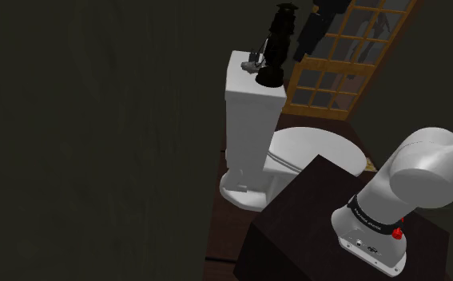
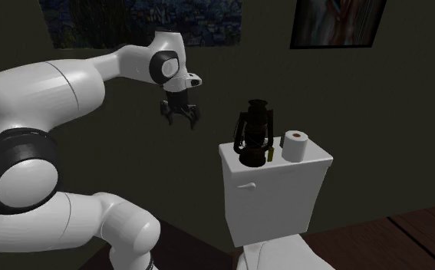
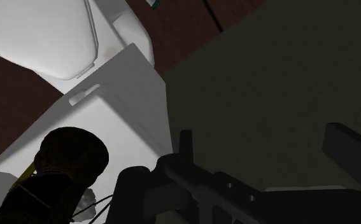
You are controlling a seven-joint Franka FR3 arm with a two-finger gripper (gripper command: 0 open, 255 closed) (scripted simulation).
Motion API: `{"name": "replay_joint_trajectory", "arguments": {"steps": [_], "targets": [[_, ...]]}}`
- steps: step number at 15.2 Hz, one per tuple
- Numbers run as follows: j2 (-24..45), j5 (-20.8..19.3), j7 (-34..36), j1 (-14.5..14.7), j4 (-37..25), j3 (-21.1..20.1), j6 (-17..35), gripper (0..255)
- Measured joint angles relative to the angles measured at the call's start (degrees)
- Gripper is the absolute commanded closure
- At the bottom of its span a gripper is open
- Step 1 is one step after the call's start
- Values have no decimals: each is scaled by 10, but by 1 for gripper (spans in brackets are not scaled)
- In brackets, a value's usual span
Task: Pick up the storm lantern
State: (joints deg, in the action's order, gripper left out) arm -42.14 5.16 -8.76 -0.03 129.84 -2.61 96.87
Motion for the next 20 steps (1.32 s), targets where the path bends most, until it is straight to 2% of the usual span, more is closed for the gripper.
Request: {"name": "replay_joint_trajectory", "arguments": {"steps": [2, 5, 14, 20], "targets": [[9, 1, 9, -4, -7, -1, 2, 0], [62, 3, 52, -27, -49, 0, 12, 0], [230, 4, 199, -95, -219, 21, 6, 0], [325, 9, 290, -134, -326, 49, -10, 0]]}}
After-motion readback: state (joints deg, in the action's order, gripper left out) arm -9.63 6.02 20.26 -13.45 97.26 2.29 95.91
